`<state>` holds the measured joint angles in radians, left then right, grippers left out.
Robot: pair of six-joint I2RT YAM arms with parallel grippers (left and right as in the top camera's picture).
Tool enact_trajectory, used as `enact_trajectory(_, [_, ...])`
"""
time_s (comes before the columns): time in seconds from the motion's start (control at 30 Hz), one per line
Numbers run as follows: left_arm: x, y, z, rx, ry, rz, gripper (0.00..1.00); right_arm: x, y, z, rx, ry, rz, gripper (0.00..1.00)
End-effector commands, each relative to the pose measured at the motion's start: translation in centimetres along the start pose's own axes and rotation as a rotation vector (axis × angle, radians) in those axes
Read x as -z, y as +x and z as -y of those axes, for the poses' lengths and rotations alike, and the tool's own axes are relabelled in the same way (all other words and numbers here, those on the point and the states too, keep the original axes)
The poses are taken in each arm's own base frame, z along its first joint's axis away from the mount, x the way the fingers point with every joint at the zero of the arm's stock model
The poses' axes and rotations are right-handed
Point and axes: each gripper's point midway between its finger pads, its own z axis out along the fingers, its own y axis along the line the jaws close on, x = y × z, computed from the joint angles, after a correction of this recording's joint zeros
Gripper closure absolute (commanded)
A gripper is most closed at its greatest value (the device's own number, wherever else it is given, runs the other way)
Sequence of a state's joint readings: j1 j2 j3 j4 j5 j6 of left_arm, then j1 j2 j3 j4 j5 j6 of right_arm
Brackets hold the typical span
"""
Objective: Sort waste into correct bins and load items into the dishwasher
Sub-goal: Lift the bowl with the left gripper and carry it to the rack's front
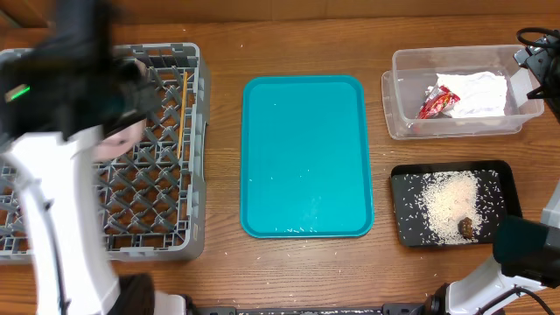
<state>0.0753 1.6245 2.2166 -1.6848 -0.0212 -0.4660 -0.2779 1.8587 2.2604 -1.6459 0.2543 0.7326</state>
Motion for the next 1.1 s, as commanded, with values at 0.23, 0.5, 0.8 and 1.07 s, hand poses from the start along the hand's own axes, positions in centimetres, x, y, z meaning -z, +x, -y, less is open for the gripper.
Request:
enact_trajectory(0.23, [-0.9, -3.0, -6.0, 0.117, 0.829, 0.013, 0.96, 0.8, -0.5, 0.1, -0.003, -0.01, 0.029, 0.0])
enact_trajectory(0.5, [-5.9, -3.5, -11.0, 0.335, 1.066, 0.076, 0.96, 0.8, -0.5, 0.1, -0.002, -0.01, 0.029, 0.0])
enact_trajectory(0.8, [-11.8, -2.6, -14.2, 0.5, 1.183, 0.068, 0.96, 0.8, -0.5, 0.1, -0.003, -0.009, 0.029, 0.0])
enact_trajectory(1.07, [-15.3, -1.5, -16.1, 0.603, 1.162, 0.002, 0.96, 0.8, -0.5, 0.1, -0.002, -0.01, 0.029, 0.0])
